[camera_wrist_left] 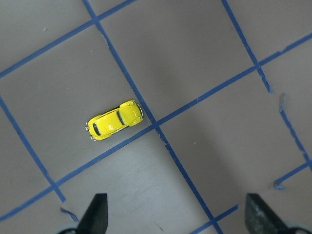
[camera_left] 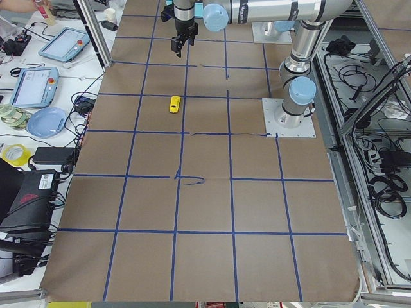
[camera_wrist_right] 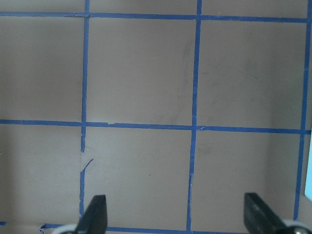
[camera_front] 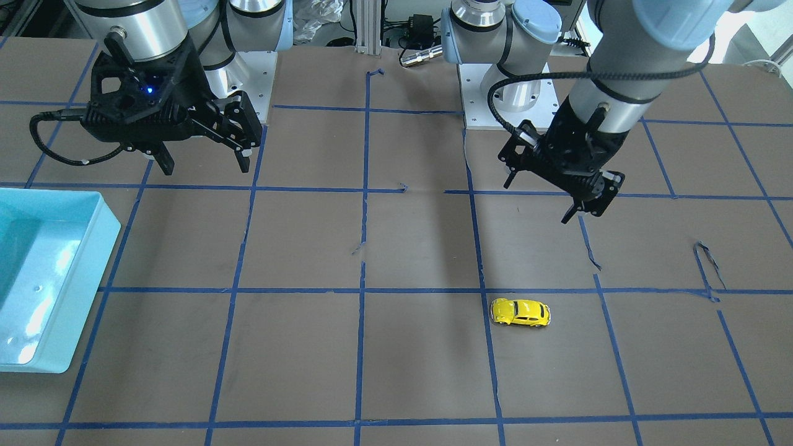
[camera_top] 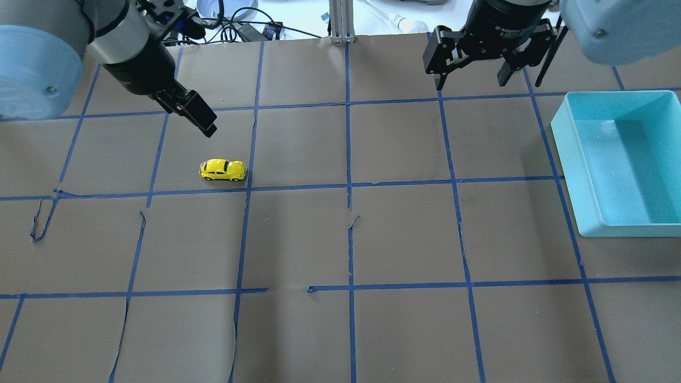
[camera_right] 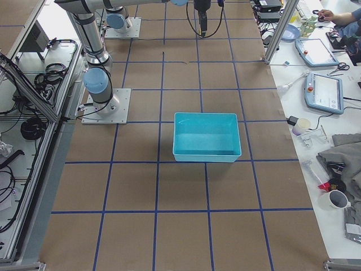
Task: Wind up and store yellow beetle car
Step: 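Lower the left gripper over the yellow beetle car and close on it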
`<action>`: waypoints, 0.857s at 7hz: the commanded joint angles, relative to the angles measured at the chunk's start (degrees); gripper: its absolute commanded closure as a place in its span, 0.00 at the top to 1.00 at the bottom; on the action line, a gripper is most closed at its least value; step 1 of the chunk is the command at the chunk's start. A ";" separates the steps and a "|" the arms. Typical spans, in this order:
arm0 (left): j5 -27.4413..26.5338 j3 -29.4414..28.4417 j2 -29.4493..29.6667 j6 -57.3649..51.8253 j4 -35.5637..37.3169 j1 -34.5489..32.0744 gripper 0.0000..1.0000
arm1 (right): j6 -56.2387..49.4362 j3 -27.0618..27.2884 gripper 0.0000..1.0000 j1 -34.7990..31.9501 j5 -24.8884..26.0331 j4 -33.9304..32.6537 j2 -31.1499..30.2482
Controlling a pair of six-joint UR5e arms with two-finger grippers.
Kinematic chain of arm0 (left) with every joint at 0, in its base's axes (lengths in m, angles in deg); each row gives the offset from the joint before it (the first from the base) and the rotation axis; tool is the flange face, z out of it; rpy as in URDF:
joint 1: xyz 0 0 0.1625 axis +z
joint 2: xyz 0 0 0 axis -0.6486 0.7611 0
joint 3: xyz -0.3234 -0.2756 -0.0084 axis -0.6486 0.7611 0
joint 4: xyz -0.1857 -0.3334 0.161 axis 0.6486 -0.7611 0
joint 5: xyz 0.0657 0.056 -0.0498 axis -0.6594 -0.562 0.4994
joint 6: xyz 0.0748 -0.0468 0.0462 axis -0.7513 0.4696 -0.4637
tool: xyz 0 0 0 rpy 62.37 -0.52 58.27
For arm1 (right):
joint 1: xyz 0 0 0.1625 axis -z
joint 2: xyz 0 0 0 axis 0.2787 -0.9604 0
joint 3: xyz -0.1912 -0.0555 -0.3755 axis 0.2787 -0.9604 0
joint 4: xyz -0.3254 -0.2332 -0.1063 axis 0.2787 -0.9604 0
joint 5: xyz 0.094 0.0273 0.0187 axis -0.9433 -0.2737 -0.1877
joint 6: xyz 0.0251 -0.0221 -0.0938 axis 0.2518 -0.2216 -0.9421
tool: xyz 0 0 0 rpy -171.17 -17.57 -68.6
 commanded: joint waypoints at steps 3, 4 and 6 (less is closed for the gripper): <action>-3.77 8.14 9.67 -36.66 16.85 0.73 0.97 | 0.00 0.00 1.00 0.00 0.00 0.00 0.09; -3.77 9.29 11.69 -46.93 20.64 2.04 0.95 | 0.00 0.00 1.00 0.00 0.00 0.00 0.09; -5.52 8.96 16.35 -53.01 27.08 2.15 0.91 | 0.00 0.00 1.00 0.00 0.00 0.00 0.09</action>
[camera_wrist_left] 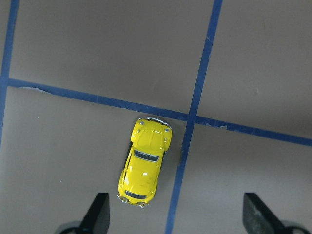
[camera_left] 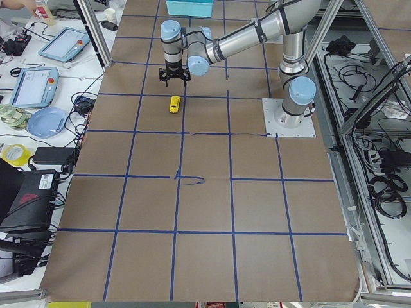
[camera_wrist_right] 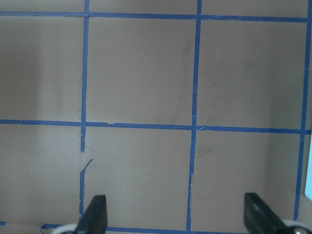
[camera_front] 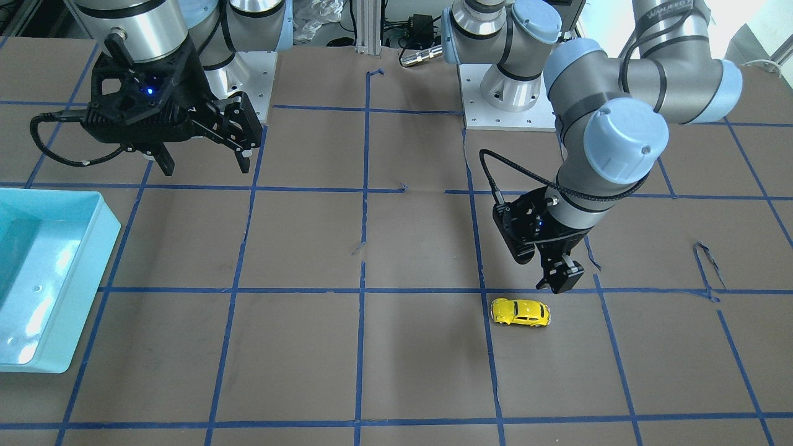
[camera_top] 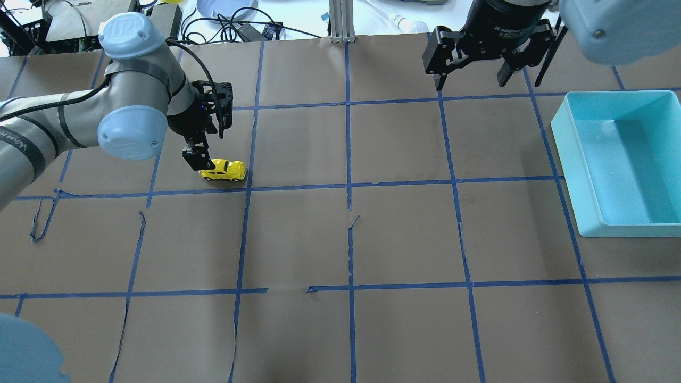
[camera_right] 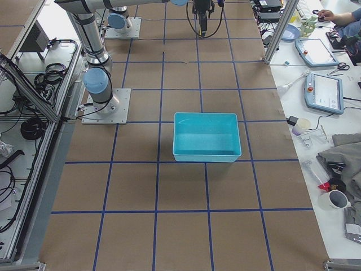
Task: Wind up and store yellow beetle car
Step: 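Lower the left gripper over the yellow beetle car and close on it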
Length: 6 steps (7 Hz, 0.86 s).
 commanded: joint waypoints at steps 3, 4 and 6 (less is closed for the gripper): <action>-0.98 0.51 6.13 -3.93 4.80 0.19 0.88 | 0.00 0.00 1.00 0.00 0.00 -0.17 0.00; -1.15 0.95 7.01 -3.93 4.88 0.19 0.86 | 0.00 0.00 1.00 0.00 0.00 -0.17 0.00; -1.42 1.30 7.20 -3.76 4.89 0.19 0.86 | 0.00 0.00 1.00 0.00 0.00 -0.09 0.09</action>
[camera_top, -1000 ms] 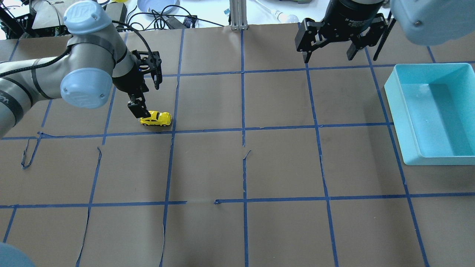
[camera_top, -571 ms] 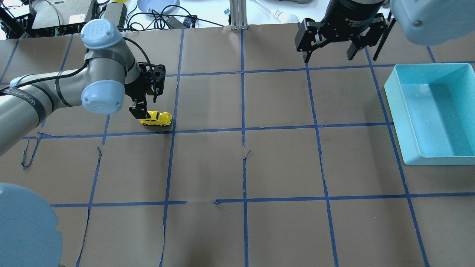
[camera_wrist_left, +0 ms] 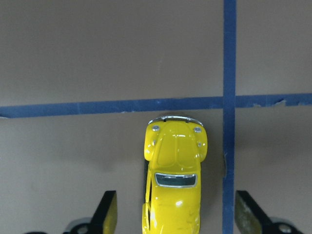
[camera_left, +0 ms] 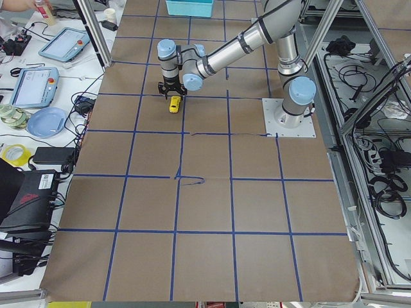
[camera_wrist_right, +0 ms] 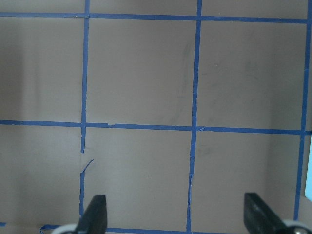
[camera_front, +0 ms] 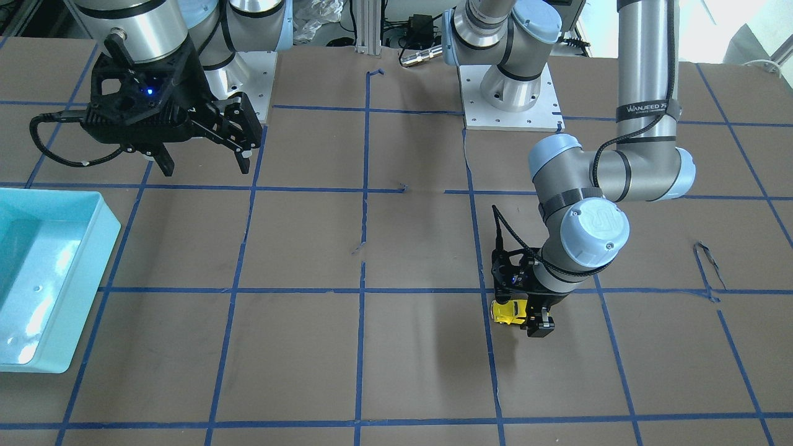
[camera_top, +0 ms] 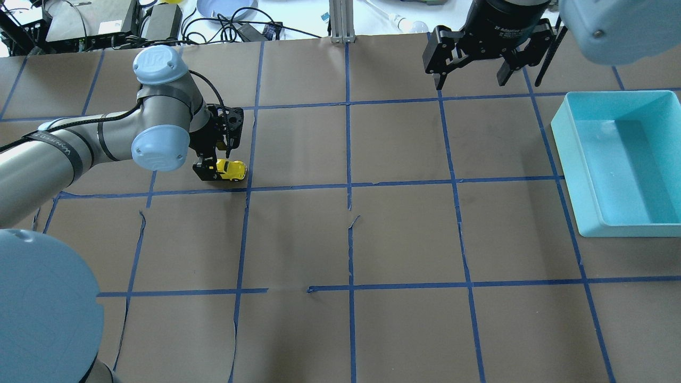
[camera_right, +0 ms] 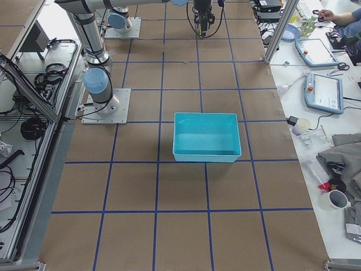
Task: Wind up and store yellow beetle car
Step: 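Drag the yellow car with the left gripper toward the right arm's side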
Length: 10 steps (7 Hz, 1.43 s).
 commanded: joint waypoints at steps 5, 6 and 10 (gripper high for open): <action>0.00 0.94 1.55 -0.17 3.10 0.26 0.49 | 0.00 0.61 1.00 0.00 0.09 -0.19 0.07; -0.17 0.77 1.55 -0.17 3.19 0.26 0.42 | 0.00 1.31 1.00 0.00 0.18 -0.28 -0.20; 0.09 1.21 1.55 -1.31 3.20 4.57 0.41 | 0.09 1.32 1.00 0.00 0.09 -0.28 -0.29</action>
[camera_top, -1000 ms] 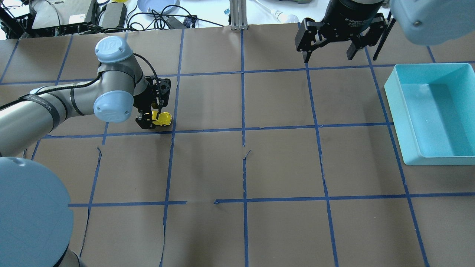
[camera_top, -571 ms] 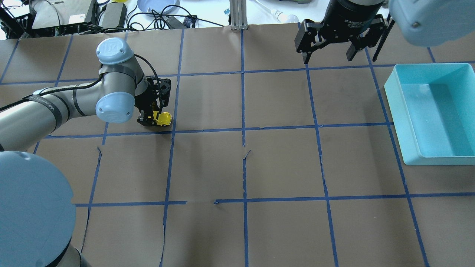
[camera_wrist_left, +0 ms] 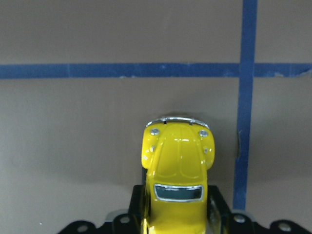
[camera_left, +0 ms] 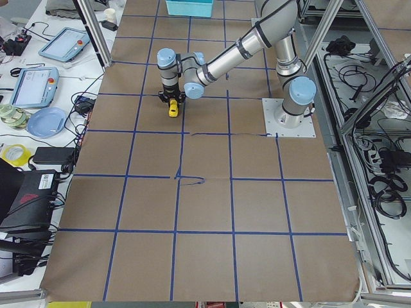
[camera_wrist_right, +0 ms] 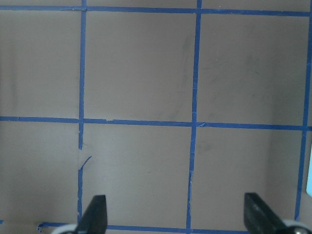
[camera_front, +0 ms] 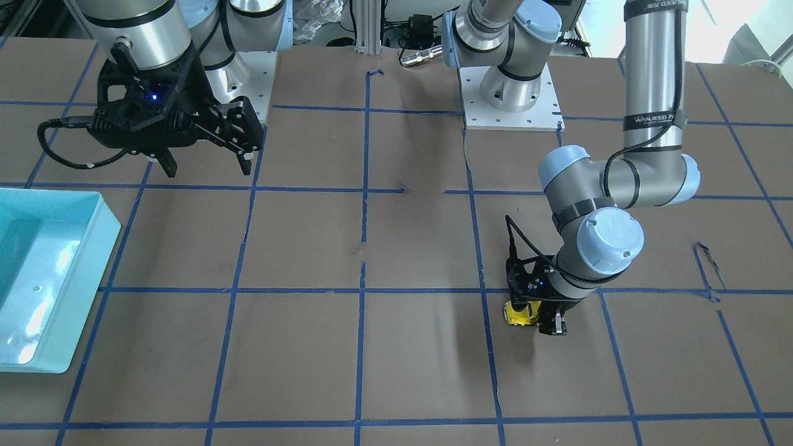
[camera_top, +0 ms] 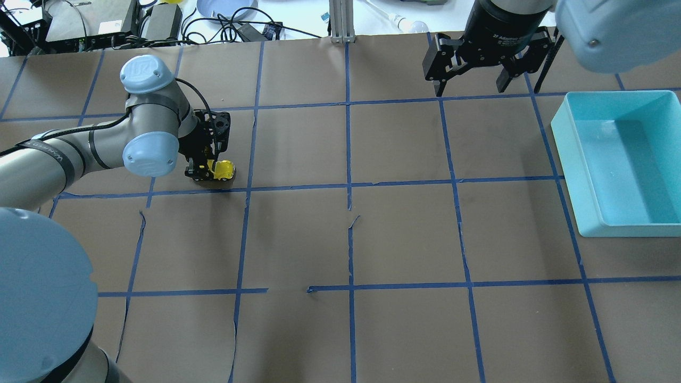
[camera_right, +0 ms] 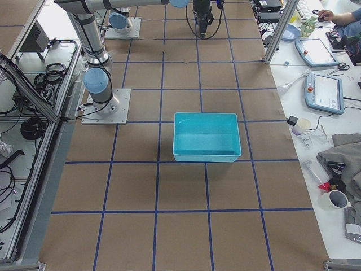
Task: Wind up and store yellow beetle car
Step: 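Drag the yellow car with the left gripper toward the right arm's side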
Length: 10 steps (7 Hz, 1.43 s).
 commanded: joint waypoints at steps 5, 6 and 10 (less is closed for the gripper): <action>-0.18 2.14 -0.79 -7.07 1.57 8.06 0.44 | -0.08 0.01 1.00 0.00 -0.01 0.00 -0.13; -0.35 2.14 -0.96 -7.16 1.58 8.15 0.51 | -0.08 0.01 1.00 0.00 -0.01 0.00 -0.04; -0.36 2.05 -1.23 -6.81 1.76 8.51 1.00 | -0.08 0.01 1.00 0.00 -0.01 0.00 -0.04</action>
